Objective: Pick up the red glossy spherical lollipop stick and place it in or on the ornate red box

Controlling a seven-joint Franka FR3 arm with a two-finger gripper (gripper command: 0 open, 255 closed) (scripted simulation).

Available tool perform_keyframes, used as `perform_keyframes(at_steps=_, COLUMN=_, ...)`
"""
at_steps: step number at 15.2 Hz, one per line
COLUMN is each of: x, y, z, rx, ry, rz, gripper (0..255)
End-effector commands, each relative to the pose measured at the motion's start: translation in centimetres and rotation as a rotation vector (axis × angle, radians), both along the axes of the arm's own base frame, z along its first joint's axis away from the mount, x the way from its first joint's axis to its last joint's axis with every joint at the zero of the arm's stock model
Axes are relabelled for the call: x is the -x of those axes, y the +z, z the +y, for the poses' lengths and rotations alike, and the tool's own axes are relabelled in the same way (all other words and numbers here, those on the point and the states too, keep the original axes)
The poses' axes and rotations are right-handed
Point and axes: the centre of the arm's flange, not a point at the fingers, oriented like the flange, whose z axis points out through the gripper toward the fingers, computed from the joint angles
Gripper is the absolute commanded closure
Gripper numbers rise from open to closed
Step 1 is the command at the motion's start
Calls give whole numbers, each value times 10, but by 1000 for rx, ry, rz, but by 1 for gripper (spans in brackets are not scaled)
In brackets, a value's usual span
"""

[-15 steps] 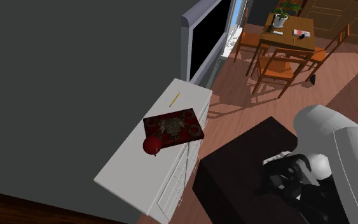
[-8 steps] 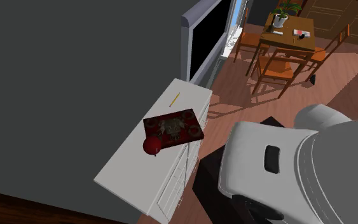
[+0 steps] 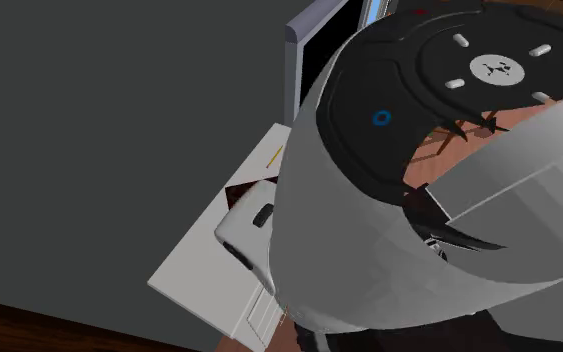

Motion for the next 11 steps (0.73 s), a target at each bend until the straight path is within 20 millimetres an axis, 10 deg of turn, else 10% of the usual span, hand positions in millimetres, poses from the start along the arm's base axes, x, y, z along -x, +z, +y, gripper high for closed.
perform_keyframes(at_steps=1, x=-9, y=-15, z=-27, rx=-7, ry=-51, rz=7, gripper=0)
perform_keyframes(at_steps=11, x=-42, y=-86, z=-141, rx=-42, ry=-298, rz=42, gripper=0)
